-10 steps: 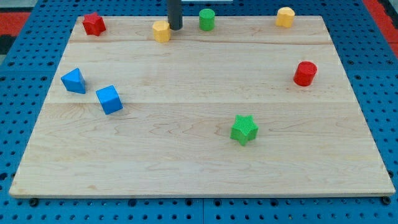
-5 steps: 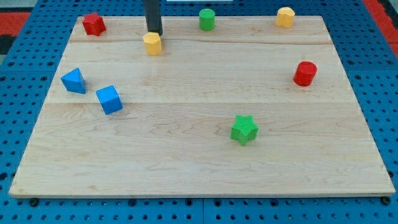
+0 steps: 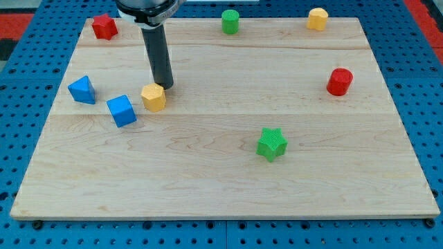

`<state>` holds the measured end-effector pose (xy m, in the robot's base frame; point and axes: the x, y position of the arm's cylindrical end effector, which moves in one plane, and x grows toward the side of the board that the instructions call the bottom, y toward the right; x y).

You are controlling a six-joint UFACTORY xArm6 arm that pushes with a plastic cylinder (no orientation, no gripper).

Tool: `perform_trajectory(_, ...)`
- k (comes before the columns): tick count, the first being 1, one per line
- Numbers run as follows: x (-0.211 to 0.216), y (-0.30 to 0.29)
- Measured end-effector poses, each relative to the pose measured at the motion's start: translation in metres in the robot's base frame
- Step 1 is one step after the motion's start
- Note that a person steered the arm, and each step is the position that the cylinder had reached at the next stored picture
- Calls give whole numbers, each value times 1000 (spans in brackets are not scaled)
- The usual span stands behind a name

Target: Push yellow hexagon to bottom left

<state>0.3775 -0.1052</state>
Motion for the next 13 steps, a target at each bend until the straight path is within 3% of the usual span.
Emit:
perform_trajectory(3, 18, -21)
perform_trajectory(5, 76, -39)
perform_trajectory(7, 90, -9)
perform_trajectory(10, 148, -2)
perform_trajectory(13, 154, -28)
